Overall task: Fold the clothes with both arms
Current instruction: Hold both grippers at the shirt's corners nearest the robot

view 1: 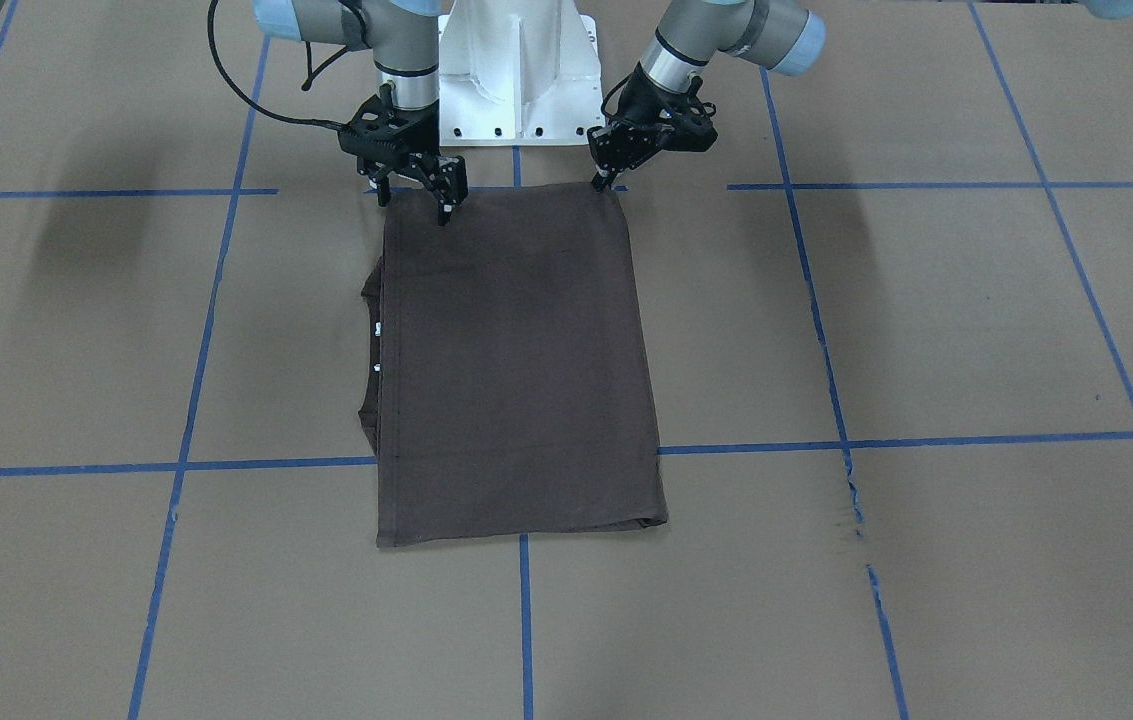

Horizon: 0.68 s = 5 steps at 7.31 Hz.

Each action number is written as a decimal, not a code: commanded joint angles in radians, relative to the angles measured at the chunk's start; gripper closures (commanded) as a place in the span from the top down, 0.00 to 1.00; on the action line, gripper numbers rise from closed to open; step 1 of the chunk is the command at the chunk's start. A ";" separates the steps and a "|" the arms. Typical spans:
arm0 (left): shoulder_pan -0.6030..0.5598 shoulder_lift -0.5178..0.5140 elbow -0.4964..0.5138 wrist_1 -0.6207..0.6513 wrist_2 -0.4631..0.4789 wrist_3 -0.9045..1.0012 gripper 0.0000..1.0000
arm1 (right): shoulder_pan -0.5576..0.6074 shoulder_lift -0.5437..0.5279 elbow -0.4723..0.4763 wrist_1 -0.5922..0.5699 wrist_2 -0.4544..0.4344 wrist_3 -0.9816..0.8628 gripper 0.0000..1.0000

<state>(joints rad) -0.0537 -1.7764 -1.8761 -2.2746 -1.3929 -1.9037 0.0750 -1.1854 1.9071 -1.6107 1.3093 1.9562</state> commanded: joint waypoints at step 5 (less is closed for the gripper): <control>0.002 0.000 0.000 0.001 0.002 0.000 0.00 | -0.001 0.007 0.000 0.003 -0.016 0.109 0.00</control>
<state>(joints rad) -0.0523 -1.7764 -1.8761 -2.2746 -1.3920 -1.9037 0.0728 -1.1803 1.9043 -1.6075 1.2980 2.0503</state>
